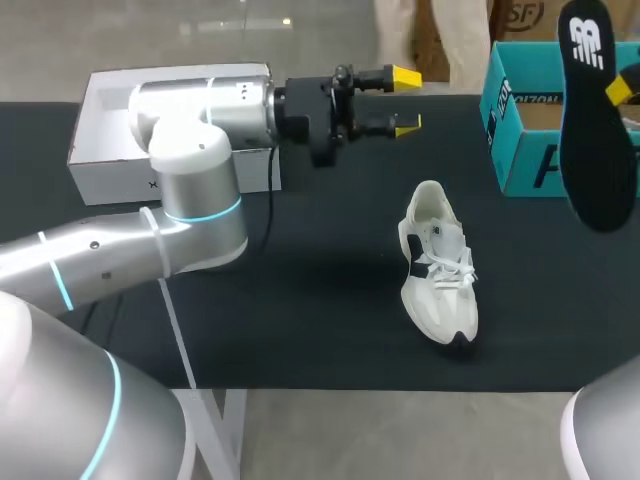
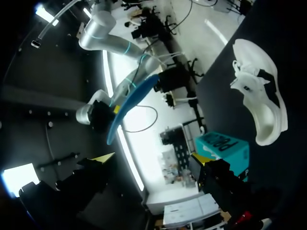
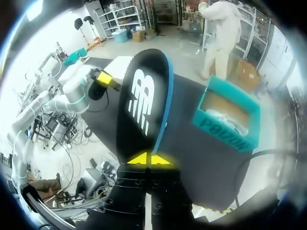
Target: Take the shoe out of the shoebox, open the shoe tongue, remove and reinsert the insole, then place the shoe into the shoebox
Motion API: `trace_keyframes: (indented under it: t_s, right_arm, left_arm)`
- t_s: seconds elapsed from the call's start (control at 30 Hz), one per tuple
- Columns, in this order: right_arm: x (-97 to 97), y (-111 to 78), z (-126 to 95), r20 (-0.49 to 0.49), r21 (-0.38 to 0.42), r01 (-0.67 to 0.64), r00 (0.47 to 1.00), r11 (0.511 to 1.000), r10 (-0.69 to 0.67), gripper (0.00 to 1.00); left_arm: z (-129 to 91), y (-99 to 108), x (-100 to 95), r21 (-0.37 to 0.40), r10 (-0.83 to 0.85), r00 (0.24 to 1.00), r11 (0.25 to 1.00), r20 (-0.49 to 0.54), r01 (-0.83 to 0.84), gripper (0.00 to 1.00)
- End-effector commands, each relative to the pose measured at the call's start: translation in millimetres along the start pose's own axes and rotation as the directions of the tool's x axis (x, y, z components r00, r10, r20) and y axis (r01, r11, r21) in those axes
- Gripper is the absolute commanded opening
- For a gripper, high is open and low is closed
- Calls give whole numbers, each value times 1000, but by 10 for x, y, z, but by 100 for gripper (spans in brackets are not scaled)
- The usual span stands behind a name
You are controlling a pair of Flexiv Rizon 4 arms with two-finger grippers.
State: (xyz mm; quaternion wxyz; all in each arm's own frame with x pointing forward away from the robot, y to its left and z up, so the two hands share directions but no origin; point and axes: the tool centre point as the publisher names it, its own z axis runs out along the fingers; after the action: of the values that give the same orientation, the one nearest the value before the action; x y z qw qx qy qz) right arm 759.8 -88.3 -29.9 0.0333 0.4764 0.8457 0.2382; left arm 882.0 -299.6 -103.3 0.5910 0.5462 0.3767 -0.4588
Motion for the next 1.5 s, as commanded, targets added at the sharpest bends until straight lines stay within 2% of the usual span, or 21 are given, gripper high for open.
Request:
trace_keyframes:
  t_s: [0.03, 0.23, 0.4, 0.7, 0.9, 1.07, 1.2, 1.5]
  right_arm:
    - [-37, 245, 298, -122, 47, -14, 992, 999, 19, 0]
    - [15, 402, 531, -191, 76, -36, 980, 996, 50, 0]
    - [79, 457, 656, -205, 96, -26, 978, 995, 46, 0]
    - [42, 514, 836, -205, 146, -24, 977, 989, 54, 0]
    - [-25, 552, 917, -201, 166, -33, 977, 986, 66, 0]
    - [-96, 590, 956, -198, 174, -45, 977, 984, 79, 0]
    - [-101, 626, 1005, -199, 179, -49, 976, 983, 85, 0]
    - [-79, 720, 1086, -210, 192, -56, 973, 980, 97, 0]
  left_arm:
    - [254, -1, 87, 4, 5, 1000, 1000, 6, -5, 100]
    - [491, -35, 109, 30, 71, 997, 997, -39, -70, 100]
    - [644, -49, 49, 42, 143, 989, 989, -32, -142, 100]
    - [799, -101, 20, 93, 198, 979, 977, -37, -194, 100]
    - [830, -160, 12, 103, 211, 977, 973, -41, -206, 100]
    - [752, -205, -22, 80, 216, 976, 974, -30, -213, 100]
    - [714, -229, -27, 69, 220, 975, 974, -42, -217, 100]
    - [808, -333, 17, 84, 264, 958, 963, -108, -256, 100]
